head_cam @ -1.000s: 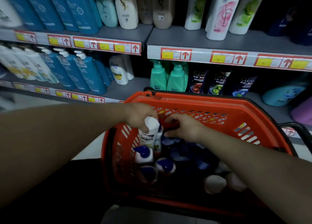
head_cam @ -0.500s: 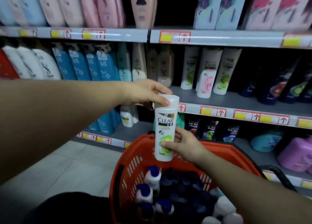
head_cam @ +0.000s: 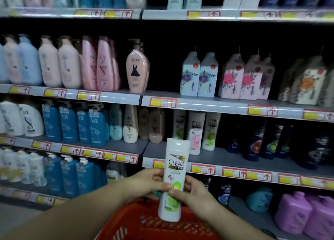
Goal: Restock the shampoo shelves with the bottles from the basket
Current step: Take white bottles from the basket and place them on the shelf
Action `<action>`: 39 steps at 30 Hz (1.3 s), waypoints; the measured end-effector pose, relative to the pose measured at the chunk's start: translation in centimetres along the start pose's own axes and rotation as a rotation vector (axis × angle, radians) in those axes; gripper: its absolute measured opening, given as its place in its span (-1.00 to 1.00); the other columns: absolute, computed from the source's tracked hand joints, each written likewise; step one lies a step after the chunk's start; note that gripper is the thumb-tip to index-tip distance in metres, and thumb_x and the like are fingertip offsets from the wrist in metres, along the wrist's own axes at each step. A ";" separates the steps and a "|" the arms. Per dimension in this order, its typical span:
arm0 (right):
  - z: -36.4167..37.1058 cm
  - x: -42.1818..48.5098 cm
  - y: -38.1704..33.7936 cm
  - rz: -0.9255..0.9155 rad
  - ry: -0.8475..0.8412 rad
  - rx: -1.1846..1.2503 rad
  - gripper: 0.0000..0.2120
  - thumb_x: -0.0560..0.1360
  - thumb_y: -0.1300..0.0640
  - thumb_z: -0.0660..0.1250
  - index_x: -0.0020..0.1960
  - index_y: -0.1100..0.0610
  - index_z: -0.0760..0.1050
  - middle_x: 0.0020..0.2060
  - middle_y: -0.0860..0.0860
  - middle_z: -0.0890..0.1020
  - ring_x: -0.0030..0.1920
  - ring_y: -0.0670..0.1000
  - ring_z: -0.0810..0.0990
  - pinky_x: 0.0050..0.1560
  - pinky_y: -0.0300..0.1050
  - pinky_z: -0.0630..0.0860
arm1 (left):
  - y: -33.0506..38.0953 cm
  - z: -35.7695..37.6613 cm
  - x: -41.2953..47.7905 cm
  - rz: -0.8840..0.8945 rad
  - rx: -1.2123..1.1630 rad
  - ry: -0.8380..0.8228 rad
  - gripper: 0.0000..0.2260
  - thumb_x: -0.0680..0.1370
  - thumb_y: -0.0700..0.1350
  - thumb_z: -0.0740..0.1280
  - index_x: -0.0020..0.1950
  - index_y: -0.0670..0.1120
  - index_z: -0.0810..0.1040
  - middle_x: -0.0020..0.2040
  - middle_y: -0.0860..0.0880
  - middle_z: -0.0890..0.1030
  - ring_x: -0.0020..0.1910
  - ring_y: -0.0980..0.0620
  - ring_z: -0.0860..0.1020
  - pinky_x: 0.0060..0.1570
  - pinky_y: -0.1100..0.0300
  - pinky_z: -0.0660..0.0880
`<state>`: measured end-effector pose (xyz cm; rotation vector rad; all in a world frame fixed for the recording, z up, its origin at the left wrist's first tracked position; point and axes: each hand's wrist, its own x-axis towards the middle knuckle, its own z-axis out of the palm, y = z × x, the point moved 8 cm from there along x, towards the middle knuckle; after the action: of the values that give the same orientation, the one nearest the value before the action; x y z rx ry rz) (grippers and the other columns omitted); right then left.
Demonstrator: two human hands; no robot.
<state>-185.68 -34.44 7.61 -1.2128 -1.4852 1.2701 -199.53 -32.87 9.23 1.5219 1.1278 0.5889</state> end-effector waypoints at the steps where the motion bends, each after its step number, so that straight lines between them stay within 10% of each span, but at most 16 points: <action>1: -0.3 0.0 -0.2 0.003 0.006 0.001 -0.67 0.43 0.33 0.48 0.13 0.10 0.52 0.09 0.00 0.68 0.05 -0.10 0.67 -0.02 -0.26 0.60 | 0.0 0.3 0.1 -0.005 -0.025 -0.004 -0.77 0.51 -0.10 0.43 0.15 0.01 0.54 0.11 -0.01 0.67 0.09 0.07 0.63 0.05 0.06 0.57; 39: -3.5 12.1 -2.6 -0.037 0.122 0.005 -0.67 0.47 0.28 0.45 0.20 0.16 0.48 0.08 0.04 0.69 0.08 -0.02 0.67 0.08 -0.10 0.63 | 1.8 -4.9 10.4 0.150 -0.041 0.118 -0.73 0.52 -0.21 0.40 0.21 -0.09 0.53 0.12 -0.07 0.66 0.10 0.03 0.63 0.16 0.11 0.55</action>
<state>-185.18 -22.00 10.67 -1.2312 -1.4093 1.1544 -198.67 -21.29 10.17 1.5620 1.0899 0.8084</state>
